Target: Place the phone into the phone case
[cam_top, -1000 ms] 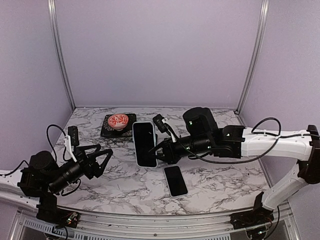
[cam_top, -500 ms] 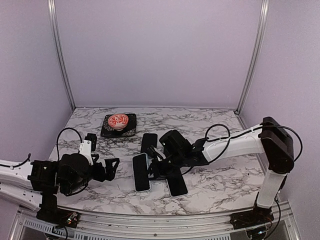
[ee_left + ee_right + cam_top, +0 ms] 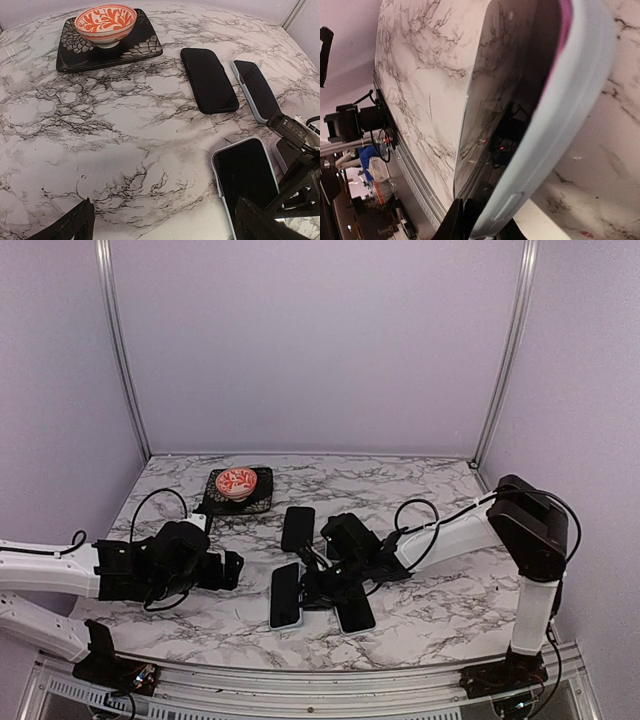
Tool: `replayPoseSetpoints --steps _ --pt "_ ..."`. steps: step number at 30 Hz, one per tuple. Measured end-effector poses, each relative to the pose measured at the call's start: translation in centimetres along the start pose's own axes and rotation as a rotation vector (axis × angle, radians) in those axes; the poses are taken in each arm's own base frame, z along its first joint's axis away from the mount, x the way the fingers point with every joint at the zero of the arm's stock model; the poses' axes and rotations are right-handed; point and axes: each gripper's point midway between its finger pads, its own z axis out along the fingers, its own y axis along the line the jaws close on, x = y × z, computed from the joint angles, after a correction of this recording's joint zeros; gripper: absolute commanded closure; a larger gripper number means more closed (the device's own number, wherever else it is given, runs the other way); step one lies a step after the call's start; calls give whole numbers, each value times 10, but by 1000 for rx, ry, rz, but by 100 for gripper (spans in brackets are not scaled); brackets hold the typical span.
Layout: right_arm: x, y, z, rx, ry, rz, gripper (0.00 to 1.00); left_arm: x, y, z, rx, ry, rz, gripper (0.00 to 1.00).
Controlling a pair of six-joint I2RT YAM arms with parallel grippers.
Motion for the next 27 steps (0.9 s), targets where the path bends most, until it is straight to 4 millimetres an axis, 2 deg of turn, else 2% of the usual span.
replayPoseSetpoints --steps 4,10,16,20,24,27 --pt "4 -20 3 70 9 10 68 0 10 6 -21 18 -5 1" --pt "1 -22 1 101 -4 -12 67 -7 27 12 -59 20 -17 1" --pt "6 -22 -6 159 -21 -16 57 -10 35 15 -75 24 -17 1" --pt "13 -20 -8 193 -18 -31 53 -11 47 21 -107 35 -9 1" --pt "11 -22 -23 289 -25 -60 53 -9 73 32 -168 74 4 1" --pt "-7 -16 -61 356 -108 -91 59 -10 99 41 -216 101 -46 1"
